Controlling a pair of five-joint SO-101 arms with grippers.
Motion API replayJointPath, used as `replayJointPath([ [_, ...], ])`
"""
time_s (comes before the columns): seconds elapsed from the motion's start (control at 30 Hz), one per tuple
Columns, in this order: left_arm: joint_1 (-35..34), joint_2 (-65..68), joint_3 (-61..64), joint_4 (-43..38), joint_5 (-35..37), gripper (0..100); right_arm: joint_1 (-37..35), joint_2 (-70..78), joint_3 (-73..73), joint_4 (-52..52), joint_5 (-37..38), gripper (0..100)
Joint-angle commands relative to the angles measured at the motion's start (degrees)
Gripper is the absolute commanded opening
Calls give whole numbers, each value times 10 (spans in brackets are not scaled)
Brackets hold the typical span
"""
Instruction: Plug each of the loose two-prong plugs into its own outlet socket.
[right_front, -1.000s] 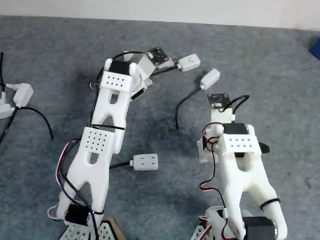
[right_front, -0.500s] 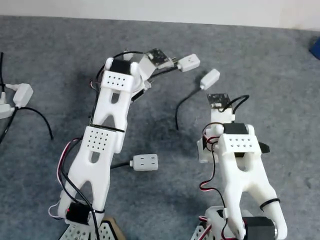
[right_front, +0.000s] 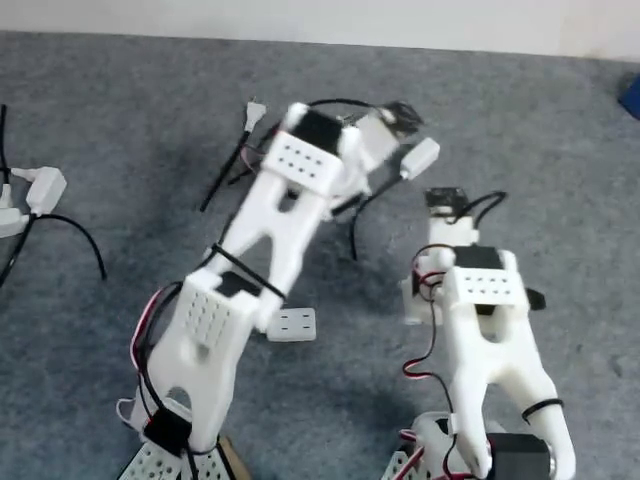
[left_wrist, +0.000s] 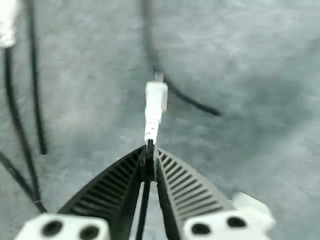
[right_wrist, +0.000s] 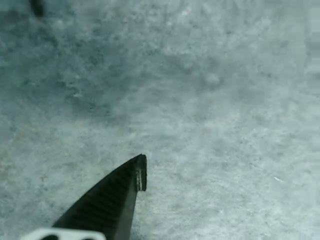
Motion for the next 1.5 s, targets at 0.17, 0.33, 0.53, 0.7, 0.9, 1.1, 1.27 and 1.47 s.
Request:
replayJointPath([
  [0.17, 101, -136, 82, 11, 6, 20, 171, -17, 28, 0, 6, 663],
  [0.33, 114, -136, 87, 11, 3, 25, 221, -22, 50, 0, 47, 663],
  [0.53, -24, -80, 130, -33, 1, 189, 221, -22, 78, -1, 95, 663],
  [0.7, -84, -29, 129, -56, -50, 170, 221, -22, 78, -4, 94, 663],
  [0.9, -71, 3, 129, -63, -50, 171, 221, -22, 78, -4, 97, 663],
  [1.1, -54, 34, 129, -63, -49, 171, 221, -22, 78, -4, 97, 663],
  [1.27, -55, 59, 128, -71, -49, 168, 221, -22, 78, -4, 98, 663],
  [1.47, -47, 65, 128, -81, -50, 168, 221, -22, 79, -3, 98, 663],
])
